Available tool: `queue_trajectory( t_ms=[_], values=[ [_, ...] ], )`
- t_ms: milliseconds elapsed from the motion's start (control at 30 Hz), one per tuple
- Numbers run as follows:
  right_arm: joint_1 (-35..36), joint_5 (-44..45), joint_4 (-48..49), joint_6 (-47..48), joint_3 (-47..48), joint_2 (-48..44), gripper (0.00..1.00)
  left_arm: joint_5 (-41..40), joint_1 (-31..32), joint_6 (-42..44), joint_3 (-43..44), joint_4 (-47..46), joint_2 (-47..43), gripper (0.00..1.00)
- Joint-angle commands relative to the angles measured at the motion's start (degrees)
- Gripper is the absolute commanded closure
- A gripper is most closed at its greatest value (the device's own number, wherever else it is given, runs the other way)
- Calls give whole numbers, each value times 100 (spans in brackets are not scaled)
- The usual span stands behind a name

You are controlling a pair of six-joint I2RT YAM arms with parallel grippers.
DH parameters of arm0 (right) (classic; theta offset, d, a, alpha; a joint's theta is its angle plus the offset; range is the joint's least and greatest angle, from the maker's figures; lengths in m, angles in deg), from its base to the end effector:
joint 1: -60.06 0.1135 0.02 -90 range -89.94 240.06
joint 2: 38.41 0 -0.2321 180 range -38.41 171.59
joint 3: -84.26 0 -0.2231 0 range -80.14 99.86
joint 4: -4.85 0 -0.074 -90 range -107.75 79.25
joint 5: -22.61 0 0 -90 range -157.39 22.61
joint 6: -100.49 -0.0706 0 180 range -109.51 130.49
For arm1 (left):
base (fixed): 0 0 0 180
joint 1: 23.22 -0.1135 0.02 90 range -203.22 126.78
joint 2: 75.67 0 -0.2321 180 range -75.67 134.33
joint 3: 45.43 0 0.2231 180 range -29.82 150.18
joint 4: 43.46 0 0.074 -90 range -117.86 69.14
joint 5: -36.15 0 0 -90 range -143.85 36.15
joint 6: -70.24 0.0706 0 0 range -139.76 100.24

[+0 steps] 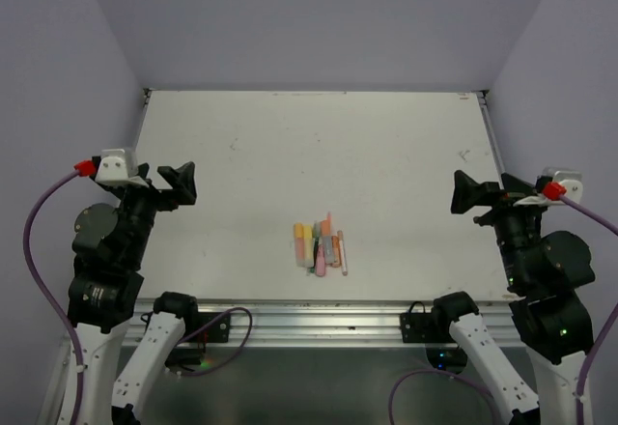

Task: Open the pen caps

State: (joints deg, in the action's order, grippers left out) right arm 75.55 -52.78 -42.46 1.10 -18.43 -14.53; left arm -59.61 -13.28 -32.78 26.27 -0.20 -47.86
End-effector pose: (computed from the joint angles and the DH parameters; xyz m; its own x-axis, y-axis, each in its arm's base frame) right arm 0.0840 0.0048 0.4018 0.0986 0.1912 -0.9766 -0.0333 0.9815 0.1888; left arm 0.1192 -0.0137 0.3780 -0.0059 -0.2265 -0.9740 0.0735 0.9713 -0.2264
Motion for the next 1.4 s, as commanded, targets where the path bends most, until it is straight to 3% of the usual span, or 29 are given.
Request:
queue_trajectory(
  t_ms=[0,233,400,800,900,1100,1367],
  values=[
    [33,-213,94,-19,122,178,2,48,35,-96,-116,-85,49,0],
    [33,-222,-55,-642,-98,468,1,154,35,-210,-379,-68,119,0],
    [33,-810,-64,-1012,-309,802,1,277,35,-315,-591,-103,233,0],
    [95,-1663,-205,-1478,-826,2523,1,1252,35,-886,-1425,-586,1523,0],
    [410,-1471,15,-1583,-1143,2840,8,1279,35,-975,-1566,-718,1893,0],
    [1412,-698,287,-1935,-1469,3421,13,1192,26,-984,-1813,-868,2167,0],
    [2871,295,534,-2357,-1276,4598,20,1094,0,-957,-1865,-797,2141,0]
  ],
)
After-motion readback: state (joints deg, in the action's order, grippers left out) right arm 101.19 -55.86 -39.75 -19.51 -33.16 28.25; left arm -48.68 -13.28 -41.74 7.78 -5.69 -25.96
